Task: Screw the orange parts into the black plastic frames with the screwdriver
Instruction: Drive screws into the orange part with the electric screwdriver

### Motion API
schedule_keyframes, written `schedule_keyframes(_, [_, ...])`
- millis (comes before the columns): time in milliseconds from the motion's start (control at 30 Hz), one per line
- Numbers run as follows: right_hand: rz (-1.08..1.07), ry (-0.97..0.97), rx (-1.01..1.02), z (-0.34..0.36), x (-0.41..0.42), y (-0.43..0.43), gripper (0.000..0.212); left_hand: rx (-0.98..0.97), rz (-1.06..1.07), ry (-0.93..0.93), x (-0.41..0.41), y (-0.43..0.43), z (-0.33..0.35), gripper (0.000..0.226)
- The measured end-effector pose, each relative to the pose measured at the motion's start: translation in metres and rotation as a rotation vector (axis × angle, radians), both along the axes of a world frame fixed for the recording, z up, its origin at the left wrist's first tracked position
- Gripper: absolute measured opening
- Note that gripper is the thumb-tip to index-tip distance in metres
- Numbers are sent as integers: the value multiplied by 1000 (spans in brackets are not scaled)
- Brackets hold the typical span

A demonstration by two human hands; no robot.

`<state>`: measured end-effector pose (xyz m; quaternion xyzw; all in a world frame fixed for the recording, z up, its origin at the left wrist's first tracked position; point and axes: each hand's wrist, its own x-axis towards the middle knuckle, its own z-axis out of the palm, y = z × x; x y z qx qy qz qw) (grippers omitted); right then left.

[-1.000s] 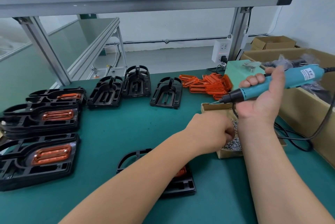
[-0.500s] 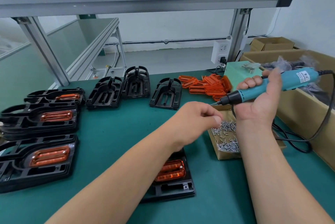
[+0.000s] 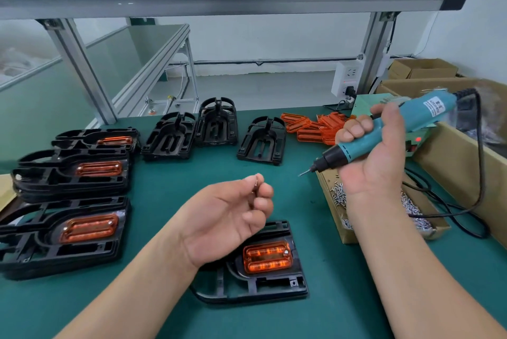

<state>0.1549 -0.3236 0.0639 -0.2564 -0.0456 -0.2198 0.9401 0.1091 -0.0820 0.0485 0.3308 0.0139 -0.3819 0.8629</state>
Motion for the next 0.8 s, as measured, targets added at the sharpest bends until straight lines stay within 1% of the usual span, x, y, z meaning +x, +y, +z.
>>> schedule_keyframes(67, [33, -3, -22, 1, -4, 9, 21, 12, -16, -31, -3, 2, -5, 2])
schedule_keyframes(200, [75, -34, -33, 6, -12, 21, 22, 73, -5, -105, -5, 6, -9, 3])
schedule_keyframes(367, [128, -71, -52, 10, -18, 32, 24, 92, -21, -158, -6, 10, -9, 6])
schedule_keyframes(500, [160, -71, -59, 8, -20, 39, 22, 119, -12, -181, -7, 9, -10, 14])
schedule_keyframes(667, [177, -79, -65, 7, -22, 40, 21, 97, -8, -200, -7, 10, -9, 7])
schedule_keyframes(800, [181, -81, -60, 8, -22, 40, 20, 92, 13, -210, -6, 11, -9, 12])
